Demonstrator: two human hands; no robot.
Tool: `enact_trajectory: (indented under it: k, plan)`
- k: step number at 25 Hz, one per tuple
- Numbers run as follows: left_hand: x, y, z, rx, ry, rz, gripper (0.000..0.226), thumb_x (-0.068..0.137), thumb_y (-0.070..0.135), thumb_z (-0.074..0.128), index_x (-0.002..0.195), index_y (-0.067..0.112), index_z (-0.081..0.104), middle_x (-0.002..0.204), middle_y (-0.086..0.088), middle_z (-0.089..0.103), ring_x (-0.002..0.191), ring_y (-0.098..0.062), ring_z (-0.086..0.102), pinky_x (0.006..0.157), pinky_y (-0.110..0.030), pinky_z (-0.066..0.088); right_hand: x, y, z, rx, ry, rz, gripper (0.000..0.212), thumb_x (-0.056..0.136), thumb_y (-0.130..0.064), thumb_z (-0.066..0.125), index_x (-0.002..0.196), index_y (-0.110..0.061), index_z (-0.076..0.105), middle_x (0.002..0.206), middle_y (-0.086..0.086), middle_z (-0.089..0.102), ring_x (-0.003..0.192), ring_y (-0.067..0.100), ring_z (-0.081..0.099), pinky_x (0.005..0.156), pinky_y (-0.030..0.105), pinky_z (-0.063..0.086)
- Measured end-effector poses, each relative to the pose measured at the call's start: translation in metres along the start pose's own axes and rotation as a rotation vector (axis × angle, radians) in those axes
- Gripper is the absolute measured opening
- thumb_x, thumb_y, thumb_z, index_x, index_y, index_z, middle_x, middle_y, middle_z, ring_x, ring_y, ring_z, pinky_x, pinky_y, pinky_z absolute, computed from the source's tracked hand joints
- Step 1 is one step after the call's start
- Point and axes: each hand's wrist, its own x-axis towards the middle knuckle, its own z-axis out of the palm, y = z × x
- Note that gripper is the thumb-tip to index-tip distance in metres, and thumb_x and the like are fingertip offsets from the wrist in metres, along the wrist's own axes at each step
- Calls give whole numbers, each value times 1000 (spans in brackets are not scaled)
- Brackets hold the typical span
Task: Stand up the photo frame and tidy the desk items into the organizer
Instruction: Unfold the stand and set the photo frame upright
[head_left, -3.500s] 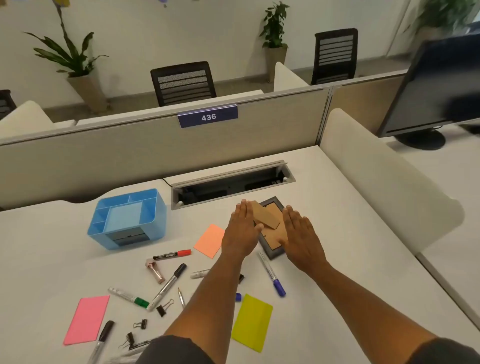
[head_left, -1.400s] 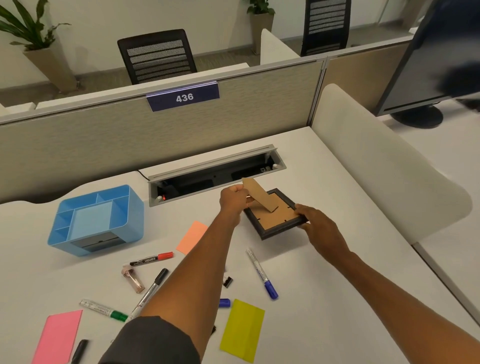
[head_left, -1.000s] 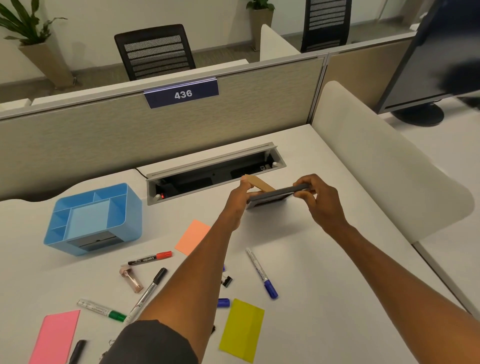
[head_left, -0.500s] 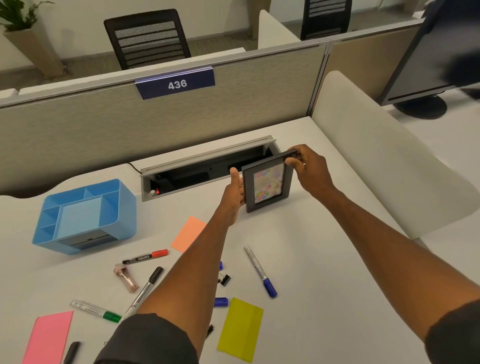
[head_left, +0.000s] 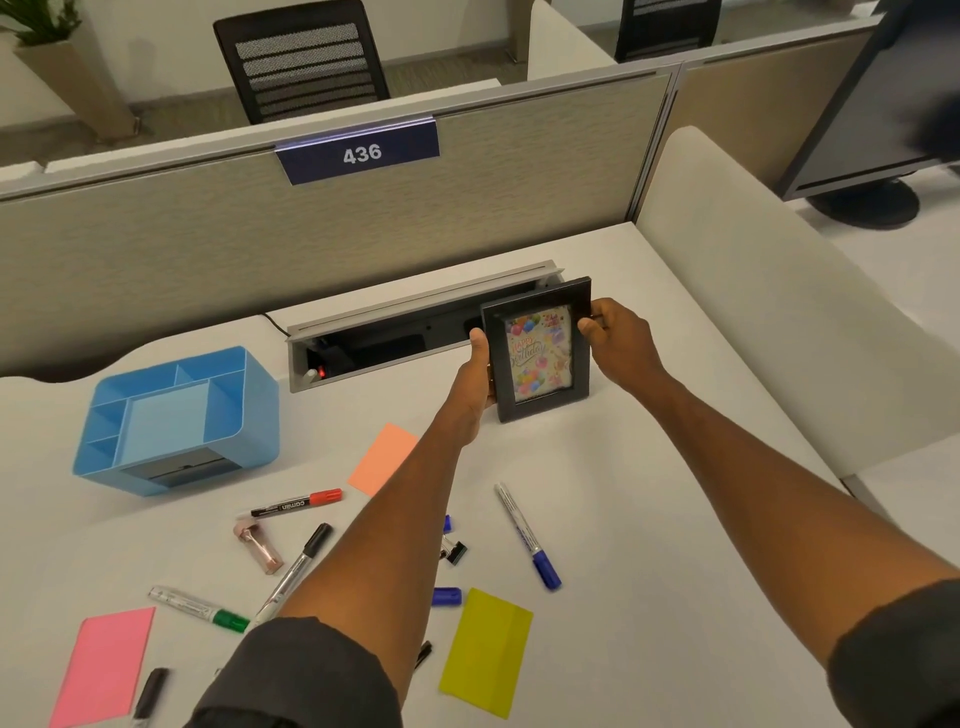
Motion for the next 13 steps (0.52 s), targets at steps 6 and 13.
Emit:
enact_trajectory:
  k: [6, 13]
  plan:
    - [-2, -2, 0, 12, 2, 6, 66, 96, 61, 12, 138, 23, 45, 145, -9, 47, 130, -31, 47, 108, -44, 38, -6, 8, 9, -34, -43, 72, 27, 102, -30, 42, 106, -6, 55, 94, 3, 59, 87, 20, 57, 69, 22, 38]
    - [-19, -14, -14, 200, 186, -17, 69, 96, 63, 24, 144, 16, 38, 148, -6, 43, 135, -29, 42, 113, -47, 32, -40, 16, 17, 64, 2, 160, 39, 99, -28, 51, 132, -7, 46, 132, 13, 56, 119, 30, 55, 92, 31, 43]
